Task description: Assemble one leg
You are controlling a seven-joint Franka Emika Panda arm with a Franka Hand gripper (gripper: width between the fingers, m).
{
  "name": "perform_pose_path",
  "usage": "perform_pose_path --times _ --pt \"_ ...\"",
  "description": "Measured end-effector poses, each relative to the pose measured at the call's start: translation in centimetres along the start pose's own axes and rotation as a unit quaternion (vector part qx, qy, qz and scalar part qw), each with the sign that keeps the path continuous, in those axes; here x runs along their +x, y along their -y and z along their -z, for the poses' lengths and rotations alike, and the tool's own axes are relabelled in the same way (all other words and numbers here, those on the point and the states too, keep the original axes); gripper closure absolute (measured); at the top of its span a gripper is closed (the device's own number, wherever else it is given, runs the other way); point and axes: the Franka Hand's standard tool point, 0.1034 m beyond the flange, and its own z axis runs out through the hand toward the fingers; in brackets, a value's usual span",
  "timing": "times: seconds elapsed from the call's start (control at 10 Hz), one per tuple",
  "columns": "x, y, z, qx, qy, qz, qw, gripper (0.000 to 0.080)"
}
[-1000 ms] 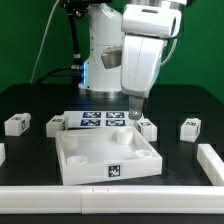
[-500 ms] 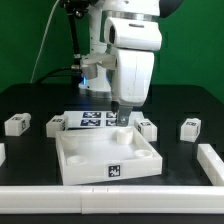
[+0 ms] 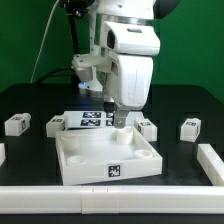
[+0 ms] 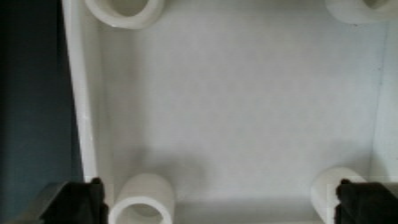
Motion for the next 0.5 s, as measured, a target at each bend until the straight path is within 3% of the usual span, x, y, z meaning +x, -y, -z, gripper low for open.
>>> perform_pose_path --times 0.1,0.3,0.5 --pt "0.1 0.3 -0.2 0.001 -0.001 0.002 1.000 0.0150" --pt "0.4 2.4 -1.0 0.010 -0.005 0.006 1.000 0.0150" --pt "0.1 4.4 -2.6 0.032 -0.011 0.018 0.999 0.0150"
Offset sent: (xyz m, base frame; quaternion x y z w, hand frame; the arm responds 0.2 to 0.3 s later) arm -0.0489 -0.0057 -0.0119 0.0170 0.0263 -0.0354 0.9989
